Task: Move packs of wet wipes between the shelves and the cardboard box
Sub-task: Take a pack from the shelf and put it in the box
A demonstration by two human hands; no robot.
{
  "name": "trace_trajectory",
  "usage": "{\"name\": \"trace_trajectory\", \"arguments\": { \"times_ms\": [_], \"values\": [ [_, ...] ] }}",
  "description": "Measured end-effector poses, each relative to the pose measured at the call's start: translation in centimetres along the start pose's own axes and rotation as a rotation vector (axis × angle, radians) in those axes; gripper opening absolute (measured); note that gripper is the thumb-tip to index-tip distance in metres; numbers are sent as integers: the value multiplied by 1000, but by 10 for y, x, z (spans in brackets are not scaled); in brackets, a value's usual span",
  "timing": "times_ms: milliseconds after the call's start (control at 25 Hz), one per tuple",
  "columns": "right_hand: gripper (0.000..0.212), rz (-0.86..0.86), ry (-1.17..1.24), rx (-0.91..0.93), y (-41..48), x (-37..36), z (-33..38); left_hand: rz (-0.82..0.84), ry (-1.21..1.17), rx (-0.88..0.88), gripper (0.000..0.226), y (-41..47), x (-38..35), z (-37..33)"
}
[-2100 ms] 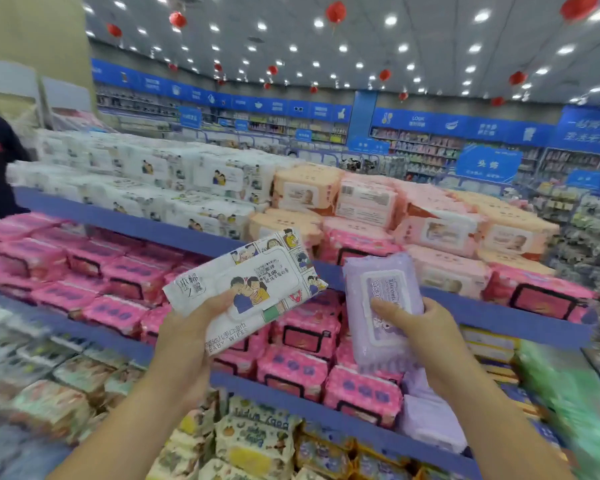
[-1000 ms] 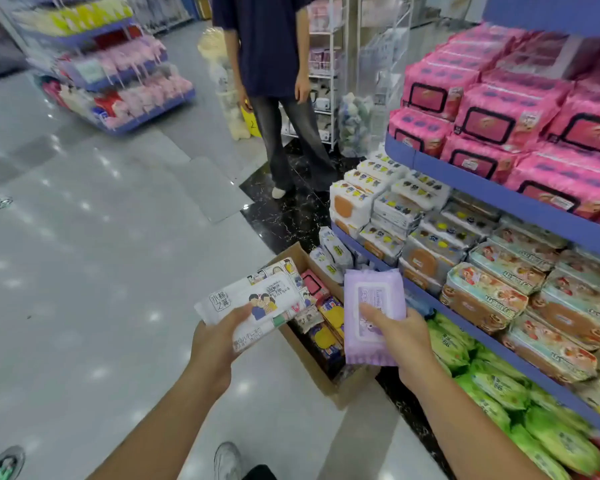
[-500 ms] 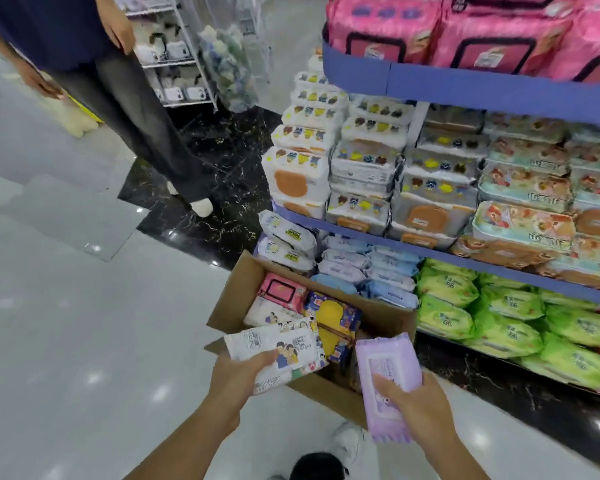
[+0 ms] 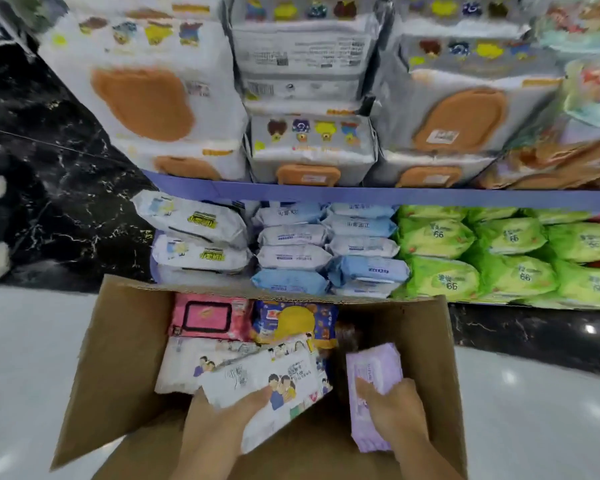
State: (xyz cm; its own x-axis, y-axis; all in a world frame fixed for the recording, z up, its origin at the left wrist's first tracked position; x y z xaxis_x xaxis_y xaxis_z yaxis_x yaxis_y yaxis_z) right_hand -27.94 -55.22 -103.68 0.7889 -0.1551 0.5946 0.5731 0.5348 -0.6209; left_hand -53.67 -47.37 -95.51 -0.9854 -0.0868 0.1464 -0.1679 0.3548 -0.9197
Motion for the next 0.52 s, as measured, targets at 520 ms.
{"name": "trace_trajectory", "arguments": {
  "times_ms": [520],
  "values": [
    [72,696,-563,410,79,-114,-17,144,197,-60,76,113,99,-14]
  ]
}}
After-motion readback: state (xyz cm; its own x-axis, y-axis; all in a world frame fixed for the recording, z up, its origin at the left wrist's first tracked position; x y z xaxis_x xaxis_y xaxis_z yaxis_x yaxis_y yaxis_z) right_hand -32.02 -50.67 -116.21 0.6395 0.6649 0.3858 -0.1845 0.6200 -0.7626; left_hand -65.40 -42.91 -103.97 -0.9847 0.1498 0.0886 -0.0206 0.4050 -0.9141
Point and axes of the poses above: each hand's wrist, its own y-axis towards the middle knuckle, its own x-axis out of the back of the hand, z = x × y, the point moved 4 cm from there along y, towards the middle knuckle, and after that the axes turned 14 degrees about x, right-handed, at the moved point
